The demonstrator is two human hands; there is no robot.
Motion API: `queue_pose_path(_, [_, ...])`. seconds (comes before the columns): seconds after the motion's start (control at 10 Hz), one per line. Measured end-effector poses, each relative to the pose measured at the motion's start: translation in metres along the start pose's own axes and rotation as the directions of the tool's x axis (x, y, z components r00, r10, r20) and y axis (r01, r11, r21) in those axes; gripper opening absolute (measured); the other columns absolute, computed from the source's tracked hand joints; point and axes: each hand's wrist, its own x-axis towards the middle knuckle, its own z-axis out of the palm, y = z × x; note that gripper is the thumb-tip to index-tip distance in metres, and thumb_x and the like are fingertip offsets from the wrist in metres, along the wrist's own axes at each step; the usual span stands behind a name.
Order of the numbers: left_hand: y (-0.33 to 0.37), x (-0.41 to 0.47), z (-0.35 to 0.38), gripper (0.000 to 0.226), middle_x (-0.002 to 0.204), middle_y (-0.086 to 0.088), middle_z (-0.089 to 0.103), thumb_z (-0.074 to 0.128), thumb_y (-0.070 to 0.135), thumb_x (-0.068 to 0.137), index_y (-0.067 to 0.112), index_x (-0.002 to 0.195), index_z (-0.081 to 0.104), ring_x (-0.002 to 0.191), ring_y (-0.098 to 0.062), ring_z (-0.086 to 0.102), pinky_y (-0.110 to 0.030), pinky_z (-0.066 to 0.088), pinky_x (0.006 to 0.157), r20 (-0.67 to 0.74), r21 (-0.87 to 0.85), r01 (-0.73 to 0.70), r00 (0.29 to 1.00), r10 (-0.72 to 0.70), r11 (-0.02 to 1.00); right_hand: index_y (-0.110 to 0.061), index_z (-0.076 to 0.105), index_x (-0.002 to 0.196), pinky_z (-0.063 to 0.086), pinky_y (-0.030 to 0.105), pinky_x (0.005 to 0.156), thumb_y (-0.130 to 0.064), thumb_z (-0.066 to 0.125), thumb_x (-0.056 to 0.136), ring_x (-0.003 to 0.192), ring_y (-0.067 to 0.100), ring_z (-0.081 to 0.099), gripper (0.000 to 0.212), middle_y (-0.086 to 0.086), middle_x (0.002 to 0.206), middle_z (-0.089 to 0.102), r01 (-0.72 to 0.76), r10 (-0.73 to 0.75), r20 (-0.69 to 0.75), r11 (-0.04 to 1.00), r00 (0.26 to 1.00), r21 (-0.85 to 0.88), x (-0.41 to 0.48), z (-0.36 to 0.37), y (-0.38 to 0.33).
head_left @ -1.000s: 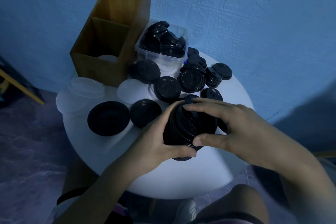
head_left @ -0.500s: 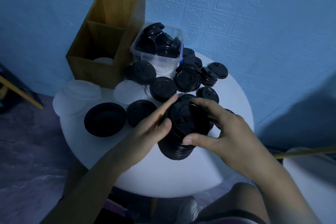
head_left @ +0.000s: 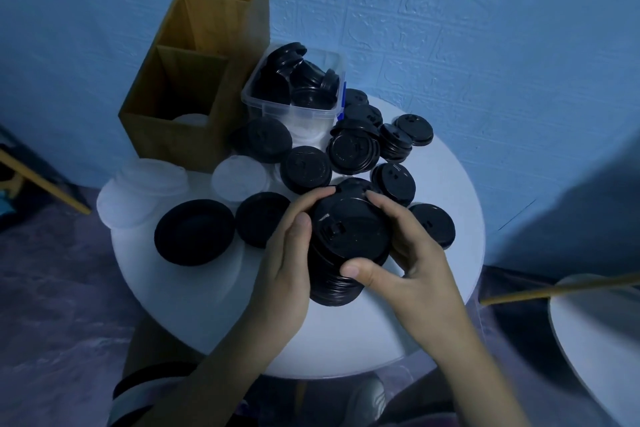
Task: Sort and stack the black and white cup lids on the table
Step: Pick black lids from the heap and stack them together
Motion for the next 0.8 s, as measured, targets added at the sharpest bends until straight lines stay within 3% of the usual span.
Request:
queue_pose_path(0.3, [-0.012,-0.002,0.005,0.043,0.125,0.009,0.068,0.027,0.023,0.103,0.028,0.128,0.061,0.121,-0.015,0.063,-0.026,0.051,0.097,-0.107,0.005,0.009,0.994,-0.008,1.000,-0.032,0.053,0.140,0.045,0.015,0.101,-0.040,0.086,0.067,0.125,0.006,0.061,0.081,-0.018,0.127,0.069,0.008,-0.007,-0.020,0.998,1.000,0.068,-0.002,0.008,0.005])
queue_pose_path(0.4, [-0.009,-0.003,-0.001,0.042,0.127,0.012,0.066,0.026,0.026,0.105,0.028,0.133,0.057,0.122,-0.010,0.061,-0.021,0.049,0.097,-0.038,0.039,0.007,0.999,-0.005,0.999,-0.033,0.054,0.139,0.045,0.015,0.100,-0.039,0.086,0.066,0.125,0.006,0.061,0.080,-0.019,0.127,0.069,0.009,-0.005,-0.039,0.996,0.999,0.094,-0.002,0.009,0.006])
queue_pose_path(0.5, [-0.008,-0.008,-0.007,0.043,0.139,0.014,0.060,0.027,0.049,0.107,0.037,0.143,0.049,0.132,-0.010,0.055,-0.023,0.046,0.105,0.113,0.039,0.039,0.993,-0.043,0.998,-0.031,0.054,0.139,0.044,0.013,0.100,-0.037,0.085,0.066,0.125,0.005,0.061,0.080,-0.020,0.127,0.069,0.020,-0.015,-0.039,0.992,0.999,0.128,-0.002,0.007,0.011])
queue_pose_path(0.6, [-0.006,-0.007,-0.014,0.050,0.143,0.023,0.052,0.045,0.058,0.096,0.055,0.145,0.036,0.135,-0.009,0.052,-0.028,0.046,0.108,0.230,0.155,0.026,0.971,-0.062,0.988,-0.031,0.053,0.141,0.044,0.014,0.101,-0.040,0.085,0.067,0.126,0.005,0.060,0.081,-0.019,0.129,0.068,0.016,-0.015,-0.005,0.991,1.000,0.133,-0.003,0.003,0.013])
queue_pose_path(0.7, [-0.004,-0.006,-0.017,0.060,0.142,0.025,0.052,0.056,0.069,0.090,0.058,0.145,0.033,0.133,-0.007,0.054,-0.024,0.047,0.104,0.252,0.167,0.006,0.967,-0.048,0.986,-0.030,0.052,0.145,0.045,0.018,0.104,-0.051,0.084,0.074,0.129,0.008,0.060,0.080,-0.016,0.132,0.068,0.002,-0.015,0.108,0.994,0.994,0.112,0.000,-0.011,0.009])
queue_pose_path(0.8, [-0.004,-0.006,-0.015,0.072,0.147,0.016,0.052,0.062,0.069,0.085,0.047,0.149,0.036,0.138,-0.013,0.050,-0.033,0.044,0.112,0.223,0.131,0.031,0.973,-0.060,0.991,-0.028,0.066,0.134,0.052,0.027,0.102,-0.061,0.072,0.082,0.120,0.014,0.067,0.062,-0.007,0.124,0.074,0.009,-0.017,0.114,0.998,0.993,0.068,0.018,-0.035,0.008])
